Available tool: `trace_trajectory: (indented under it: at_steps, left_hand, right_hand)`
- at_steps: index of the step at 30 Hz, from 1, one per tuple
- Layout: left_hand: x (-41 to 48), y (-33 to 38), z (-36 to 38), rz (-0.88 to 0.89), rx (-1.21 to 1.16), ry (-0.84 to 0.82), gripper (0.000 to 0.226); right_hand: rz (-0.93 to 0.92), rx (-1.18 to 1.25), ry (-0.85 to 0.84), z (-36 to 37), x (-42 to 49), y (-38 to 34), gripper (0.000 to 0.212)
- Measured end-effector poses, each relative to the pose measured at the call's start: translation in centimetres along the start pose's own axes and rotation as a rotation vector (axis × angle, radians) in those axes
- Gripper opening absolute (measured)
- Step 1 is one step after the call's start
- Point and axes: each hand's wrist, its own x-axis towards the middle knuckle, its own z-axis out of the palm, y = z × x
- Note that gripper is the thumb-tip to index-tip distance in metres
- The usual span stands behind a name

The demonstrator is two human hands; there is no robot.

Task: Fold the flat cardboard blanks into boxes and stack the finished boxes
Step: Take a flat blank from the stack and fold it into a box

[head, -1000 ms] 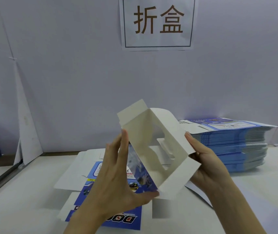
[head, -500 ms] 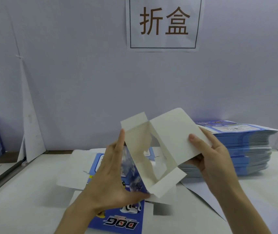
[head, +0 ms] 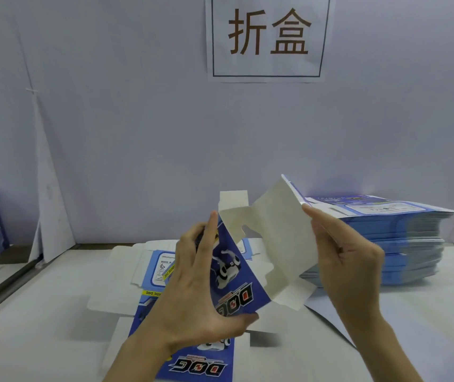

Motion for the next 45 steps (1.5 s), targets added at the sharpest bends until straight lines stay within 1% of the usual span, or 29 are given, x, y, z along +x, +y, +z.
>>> trace_trajectory:
  at_steps: [1, 3, 4, 6, 7, 9, 11, 13, 14, 15, 17, 19, 22, 26, 28, 29, 30, 31, 32, 33, 34, 36, 37, 38, 39, 40, 42, 44, 45]
  left_hand:
    - [0.0, 0.0, 0.1, -0.002, -0.002, 0.000, 0.124]
    - [-0.1, 0.1, 0.1, 0.002, -0.007, -0.005, 0.123]
    - [-0.1, 0.2, 0.1, 0.011, -0.002, -0.011, 0.123]
    - [-0.1, 0.3, 0.0, 0.020, 0.015, -0.030, 0.123]
    - [-0.2, 0.3, 0.1, 0.018, 0.021, -0.040, 0.123]
    - [-0.2, 0.3, 0.1, 0.011, 0.025, -0.057, 0.123]
    - [-0.2, 0.3, 0.1, 0.009, 0.024, -0.062, 0.122]
    - [-0.2, 0.3, 0.0, 0.013, 0.016, -0.055, 0.122]
    - [-0.2, 0.3, 0.0, 0.016, 0.013, -0.052, 0.123]
    - [-0.2, 0.3, 0.1, 0.018, 0.012, -0.053, 0.123]
    - [-0.3, 0.4, 0.2, 0.028, 0.019, -0.061, 0.122]
    - [-0.3, 0.5, 0.4, 0.047, 0.041, -0.070, 0.120]
    - [-0.2, 0.5, 0.4, 0.046, 0.060, -0.073, 0.121]
    - [-0.1, 0.7, 0.1, 0.047, 0.111, -0.051, 0.123]
    - [0.2, 0.9, -0.3, 0.028, 0.096, -0.023, 0.124]
    - [0.3, 1.0, -0.6, 0.004, 0.080, 0.008, 0.125]
    - [0.4, 1.0, -0.8, -0.028, 0.057, 0.053, 0.127]
    - [0.5, 1.1, -1.0, -0.066, 0.031, 0.109, 0.129]
    - [0.6, 1.3, -1.1, -0.109, -0.003, 0.173, 0.131]
    - [0.6, 1.5, -1.2, -0.153, -0.050, 0.238, 0.133]
    - [0.8, 1.8, -1.1, -0.191, -0.110, 0.300, 0.133]
    - [1.0, 2.3, -0.8, -0.242, -0.224, 0.395, 0.124]
    - [1.1, 2.5, -0.6, -0.267, -0.268, 0.417, 0.120]
    - [1.2, 2.6, -0.4, -0.300, -0.310, 0.428, 0.118]
    - [1.2, 2.8, -0.1, -0.343, -0.347, 0.438, 0.118]
    - [1.2, 2.9, 0.1, -0.386, -0.367, 0.449, 0.119]
    - [1.2, 3.1, 0.5, -0.423, -0.388, 0.447, 0.124]
    - [1.3, 3.1, 0.3, -0.380, -0.412, 0.427, 0.124]
    - [1.4, 3.0, 0.1, -0.350, -0.410, 0.420, 0.119]
  right_hand:
    - [0.078, 0.085, -0.009, -0.2, 0.2, -0.3, 0.023]
    - [0.351, 0.391, -0.025, -0.6, 0.8, -1.0, 0.018]
    - [0.486, 0.504, -0.007, -0.8, 1.1, -1.1, 0.021]
    - [0.661, 0.573, 0.004, -1.3, 1.5, -1.0, 0.023]
    - [0.731, 0.599, -0.025, -1.5, 1.6, -0.9, 0.024]
    - [0.873, 0.718, -0.128, -1.8, 1.9, -0.7, 0.032]
    - [0.949, 0.788, -0.236, -2.1, 2.0, -0.5, 0.028]
    - [0.909, 0.692, -0.268, -2.2, 2.1, -0.4, 0.018]
    - [0.876, 0.640, -0.252, -2.2, 2.1, -0.4, 0.019]
    - [0.854, 0.601, -0.231, -2.2, 2.1, -0.5, 0.025]
    - [0.847, 0.559, -0.196, -2.1, 2.0, -0.7, 0.032]
    - [0.851, 0.531, -0.177, -2.1, 2.1, -1.0, 0.030]
    - [0.808, 0.498, -0.146, -2.0, 2.1, -1.2, 0.022]
    - [0.763, 0.531, -0.179, -1.9, 2.1, -1.4, 0.012]
    - [0.782, 0.568, -0.195, -1.8, 2.0, -0.9, 0.031]
    - [0.811, 0.628, -0.187, -1.8, 2.1, -0.5, 0.038]
    - [0.849, 0.700, -0.169, -1.7, 2.3, -0.4, 0.036]
    - [0.874, 0.738, -0.180, -1.7, 2.3, -0.1, 0.030]
    - [0.876, 0.714, -0.229, -1.7, 2.2, 0.0, 0.030]
    - [0.844, 0.650, -0.344, -1.8, 2.1, 0.1, 0.041]
    - [0.781, 0.576, -0.517, -1.9, 1.8, 0.2, 0.053]
    - [0.653, 0.461, -0.951, -1.7, 0.7, 0.1, 0.071]
    - [0.622, 0.427, -1.119, -1.3, 0.2, -0.1, 0.086]
    - [0.614, 0.424, -1.213, -0.7, -0.3, -0.5, 0.099]
    - [0.610, 0.434, -1.232, 0.1, -0.9, -0.7, 0.103]
    - [0.599, 0.450, -1.193, 0.8, -1.3, -1.1, 0.099]
    - [0.554, 0.458, -1.017, 1.9, -1.7, -1.3, 0.087]
    - [0.541, 0.449, -0.834, 2.0, -1.4, -1.3, 0.071]
    - [0.558, 0.455, -0.768, 1.7, -1.1, -1.1, 0.065]
